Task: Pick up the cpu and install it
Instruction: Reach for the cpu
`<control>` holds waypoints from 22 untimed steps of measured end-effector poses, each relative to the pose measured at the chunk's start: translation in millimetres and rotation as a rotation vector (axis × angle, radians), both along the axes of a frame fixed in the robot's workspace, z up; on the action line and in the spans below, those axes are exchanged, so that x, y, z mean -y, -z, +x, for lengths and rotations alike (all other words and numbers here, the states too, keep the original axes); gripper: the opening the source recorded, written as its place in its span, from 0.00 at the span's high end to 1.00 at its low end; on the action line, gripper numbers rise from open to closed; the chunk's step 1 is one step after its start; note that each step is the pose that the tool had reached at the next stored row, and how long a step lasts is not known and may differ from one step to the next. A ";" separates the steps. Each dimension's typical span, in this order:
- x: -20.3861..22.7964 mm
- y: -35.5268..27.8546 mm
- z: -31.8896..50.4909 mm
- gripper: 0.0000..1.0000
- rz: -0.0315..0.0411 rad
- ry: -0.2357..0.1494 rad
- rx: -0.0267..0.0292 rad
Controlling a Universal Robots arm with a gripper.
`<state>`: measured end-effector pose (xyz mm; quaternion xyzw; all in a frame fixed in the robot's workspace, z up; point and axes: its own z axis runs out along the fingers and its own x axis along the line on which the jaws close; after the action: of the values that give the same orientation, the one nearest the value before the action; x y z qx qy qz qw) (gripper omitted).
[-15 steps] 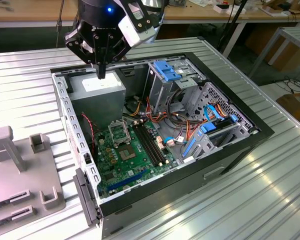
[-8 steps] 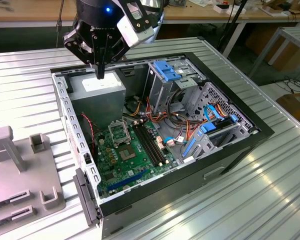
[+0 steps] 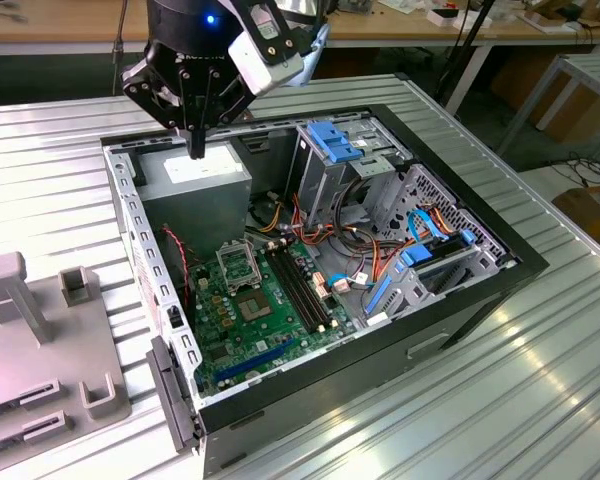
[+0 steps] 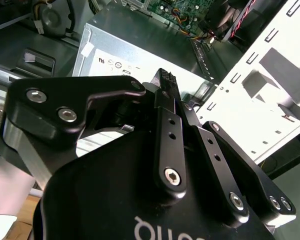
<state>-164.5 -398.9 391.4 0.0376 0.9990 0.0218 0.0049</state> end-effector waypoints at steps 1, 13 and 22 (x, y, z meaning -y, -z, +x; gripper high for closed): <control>0.0 0.0 -0.7 0.89 0.0000 0.000 0.0000; 0.0 0.1 -11.3 0.89 0.0000 0.000 0.0000; 1.6 0.2 -19.2 0.89 0.0000 0.000 -0.0001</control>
<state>-183.8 -400.5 391.3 0.0375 0.9990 0.0218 0.0049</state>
